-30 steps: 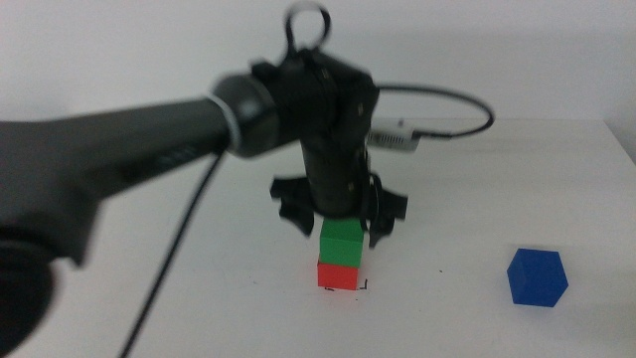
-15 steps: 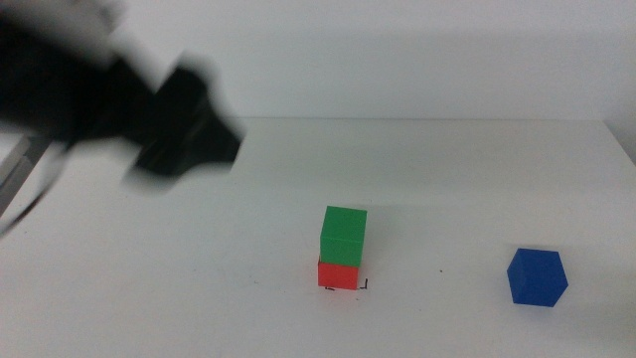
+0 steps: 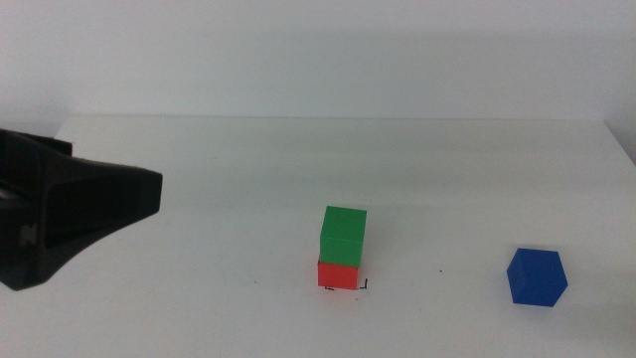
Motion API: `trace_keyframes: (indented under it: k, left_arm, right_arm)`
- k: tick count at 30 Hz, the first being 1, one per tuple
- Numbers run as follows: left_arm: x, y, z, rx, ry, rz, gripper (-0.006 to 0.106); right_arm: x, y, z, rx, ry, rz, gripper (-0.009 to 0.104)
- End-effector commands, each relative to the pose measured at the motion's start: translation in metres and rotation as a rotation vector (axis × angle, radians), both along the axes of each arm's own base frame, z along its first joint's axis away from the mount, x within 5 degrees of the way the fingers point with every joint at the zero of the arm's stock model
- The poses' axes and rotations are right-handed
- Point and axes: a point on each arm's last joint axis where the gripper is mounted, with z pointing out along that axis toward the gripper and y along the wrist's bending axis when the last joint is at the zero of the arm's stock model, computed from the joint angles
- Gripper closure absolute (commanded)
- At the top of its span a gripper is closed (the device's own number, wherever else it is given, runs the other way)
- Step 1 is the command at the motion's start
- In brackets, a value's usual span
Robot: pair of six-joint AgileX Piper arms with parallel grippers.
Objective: Stack red cubes first, then green, then blue cubes in a specific spot.
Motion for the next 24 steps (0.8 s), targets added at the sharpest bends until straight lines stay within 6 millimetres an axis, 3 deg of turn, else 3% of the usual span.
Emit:
trace_keyframes:
  k: [1, 8, 11, 13, 15, 18, 21, 24]
  left_arm:
    - [0.0, 0.0, 0.001, -0.024, -0.015, 0.005, 0.007]
    - [0.0, 0.0, 0.002, -0.026, -0.021, 0.006, 0.007]
    - [0.0, 0.0, 0.002, -0.026, -0.021, 0.006, 0.007]
    - [0.0, 0.0, 0.002, -0.025, -0.022, 0.007, 0.007]
    - [0.0, 0.0, 0.002, -0.025, -0.022, 0.007, 0.007]
    - [0.0, 0.0, 0.002, -0.026, -0.023, 0.007, 0.007]
    - [0.0, 0.0, 0.002, -0.023, -0.02, 0.006, 0.007]
    - [0.0, 0.0, 0.002, -0.024, -0.021, 0.007, 0.007]
  right_arm:
    - [0.0, 0.0, 0.0, -0.015, -0.012, -0.004, 0.003]
    - [0.0, -0.001, 0.002, -0.033, -0.03, -0.003, 0.003]
    - [0.001, 0.0, 0.013, -0.01, -0.16, 0.002, 0.003]
    - [-0.002, 0.0, 0.024, 0.082, -0.159, 0.0, 0.003]
    - [0.002, 0.001, 0.046, 0.139, -0.055, -0.006, 0.003]
    - [0.023, 0.004, 0.073, 0.172, 0.241, -0.006, 0.003]
    - [0.044, 0.009, 0.089, 0.083, 0.598, 0.035, 0.003]
    - [0.072, 0.011, 0.1, 0.076, 0.761, 0.034, 0.003]
